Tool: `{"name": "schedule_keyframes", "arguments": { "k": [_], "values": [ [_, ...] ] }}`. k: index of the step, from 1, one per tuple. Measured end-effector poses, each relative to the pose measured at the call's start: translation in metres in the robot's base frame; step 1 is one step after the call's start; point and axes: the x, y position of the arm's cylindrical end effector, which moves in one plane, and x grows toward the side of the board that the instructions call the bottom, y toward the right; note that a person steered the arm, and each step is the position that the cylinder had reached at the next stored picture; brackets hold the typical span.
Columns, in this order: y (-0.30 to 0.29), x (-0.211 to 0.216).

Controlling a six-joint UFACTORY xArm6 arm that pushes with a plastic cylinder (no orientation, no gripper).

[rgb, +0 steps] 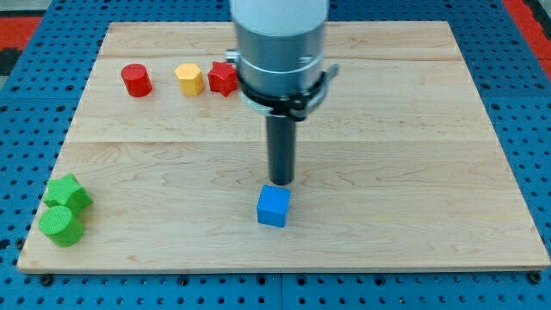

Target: Move the blue triangle right and down

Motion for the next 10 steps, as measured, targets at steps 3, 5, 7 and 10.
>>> {"name": "schedule_keyframes", "arguments": {
  "k": [3, 5, 7, 10],
  "values": [
    [-0.01, -0.003],
    [0.155, -0.128],
    [0.103, -0.295],
    [-0.011, -0.174]
  ]
}}
